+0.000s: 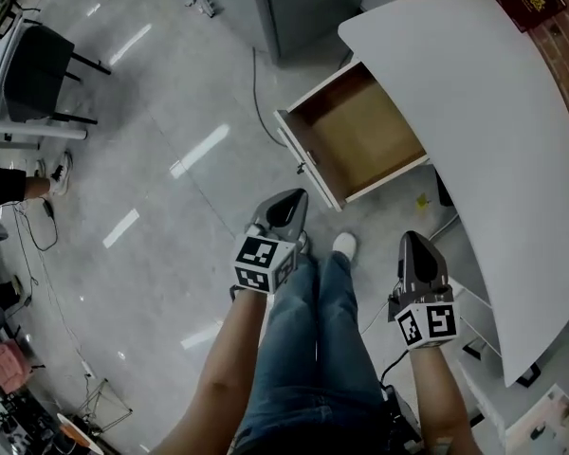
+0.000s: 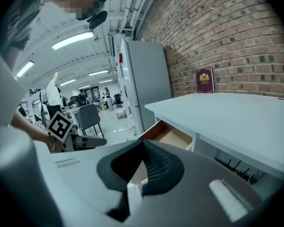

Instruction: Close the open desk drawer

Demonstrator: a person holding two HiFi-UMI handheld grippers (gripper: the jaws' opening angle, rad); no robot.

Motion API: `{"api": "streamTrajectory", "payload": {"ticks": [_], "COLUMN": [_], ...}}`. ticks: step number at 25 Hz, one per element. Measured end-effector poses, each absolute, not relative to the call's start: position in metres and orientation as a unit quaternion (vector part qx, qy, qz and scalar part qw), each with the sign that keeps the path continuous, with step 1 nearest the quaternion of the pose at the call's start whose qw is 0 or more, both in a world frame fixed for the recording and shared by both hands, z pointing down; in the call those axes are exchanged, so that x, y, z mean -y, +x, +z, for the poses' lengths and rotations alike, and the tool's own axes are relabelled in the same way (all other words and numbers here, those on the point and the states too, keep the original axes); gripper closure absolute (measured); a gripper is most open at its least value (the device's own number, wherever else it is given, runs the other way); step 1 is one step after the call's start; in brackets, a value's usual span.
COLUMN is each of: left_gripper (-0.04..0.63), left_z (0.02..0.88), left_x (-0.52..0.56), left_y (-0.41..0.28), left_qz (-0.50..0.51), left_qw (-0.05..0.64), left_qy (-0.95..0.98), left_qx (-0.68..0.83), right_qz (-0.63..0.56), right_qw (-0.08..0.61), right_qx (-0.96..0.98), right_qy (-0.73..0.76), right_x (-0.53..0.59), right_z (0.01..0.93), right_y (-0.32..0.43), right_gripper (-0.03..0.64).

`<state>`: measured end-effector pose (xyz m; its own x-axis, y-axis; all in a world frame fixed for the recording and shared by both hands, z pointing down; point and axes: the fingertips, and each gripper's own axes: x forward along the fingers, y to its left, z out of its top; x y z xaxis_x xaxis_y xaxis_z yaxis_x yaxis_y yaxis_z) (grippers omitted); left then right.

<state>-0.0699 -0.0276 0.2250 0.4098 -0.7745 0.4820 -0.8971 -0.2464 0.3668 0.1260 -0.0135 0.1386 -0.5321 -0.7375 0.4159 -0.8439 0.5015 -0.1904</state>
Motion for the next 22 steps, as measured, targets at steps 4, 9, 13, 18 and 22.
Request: {"api": "streamTrajectory", "payload": {"ticks": [4, 9, 13, 18, 22], "left_gripper": [0.598, 0.598, 0.598, 0.598, 0.569], "left_z": [0.252, 0.296, 0.327, 0.366, 0.386], "left_x": [0.038, 0.039, 0.04, 0.054, 0.064], "left_y": [-0.065, -0.062, -0.061, -0.065, -0.067], "left_qz": [0.102, 0.103, 0.093, 0.054, 0.027], "left_qw": [0.313, 0.333, 0.35, 0.4, 0.429], "left_qy": [0.781, 0.778, 0.773, 0.746, 0.729], "left_qx": [0.53, 0.522, 0.52, 0.53, 0.533], "right_qz": [0.193, 0.202, 0.21, 0.213, 0.216], "right_qw": [0.141, 0.139, 0.132, 0.132, 0.136], "right_qx": [0.85, 0.845, 0.834, 0.821, 0.815], "right_qy": [0.469, 0.474, 0.493, 0.513, 0.52], "right_x": [0.021, 0.02, 0.023, 0.035, 0.039], "right_z": [0.171, 0.216, 0.247, 0.275, 0.287], "right_y": [0.127, 0.123, 0.126, 0.133, 0.135], "right_gripper": [0.619, 0.619, 0.619, 0.62, 0.62]}}
